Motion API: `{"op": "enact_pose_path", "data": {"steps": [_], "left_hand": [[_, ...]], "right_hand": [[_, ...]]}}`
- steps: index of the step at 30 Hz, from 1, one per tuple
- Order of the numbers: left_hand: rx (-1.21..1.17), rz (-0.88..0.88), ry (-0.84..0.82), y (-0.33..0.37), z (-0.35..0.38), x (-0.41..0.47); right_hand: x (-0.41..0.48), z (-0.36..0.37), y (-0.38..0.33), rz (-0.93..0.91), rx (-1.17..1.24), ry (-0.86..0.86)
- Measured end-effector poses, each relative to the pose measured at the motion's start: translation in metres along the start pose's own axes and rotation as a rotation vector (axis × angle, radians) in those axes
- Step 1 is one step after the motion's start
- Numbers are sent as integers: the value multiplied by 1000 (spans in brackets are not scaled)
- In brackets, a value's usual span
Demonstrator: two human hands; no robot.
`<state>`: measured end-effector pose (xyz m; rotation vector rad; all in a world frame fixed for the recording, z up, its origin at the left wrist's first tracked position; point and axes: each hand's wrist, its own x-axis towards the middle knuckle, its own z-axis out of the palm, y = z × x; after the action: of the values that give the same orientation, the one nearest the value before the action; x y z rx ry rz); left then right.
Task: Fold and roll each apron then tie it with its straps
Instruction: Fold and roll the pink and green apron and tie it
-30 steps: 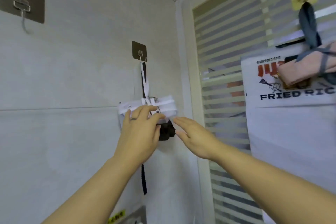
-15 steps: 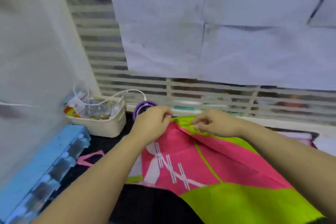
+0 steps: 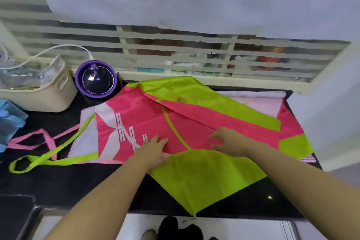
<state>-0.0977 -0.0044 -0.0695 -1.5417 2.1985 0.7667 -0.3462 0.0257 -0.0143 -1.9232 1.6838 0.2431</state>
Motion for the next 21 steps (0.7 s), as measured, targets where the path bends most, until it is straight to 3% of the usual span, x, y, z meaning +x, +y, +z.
{"op": "enact_pose_path", "data": {"steps": [14,17,21], "left_hand": [[121,17,22,-13,14,6],[90,5,54,-14,16,9],[78,-15,185,-16,27,13]], "right_hand": [[143,12,-53,-57,-312,149],[156,7,-48,-55,-224,230],[133,-18,-39,-132,99,578]]}}
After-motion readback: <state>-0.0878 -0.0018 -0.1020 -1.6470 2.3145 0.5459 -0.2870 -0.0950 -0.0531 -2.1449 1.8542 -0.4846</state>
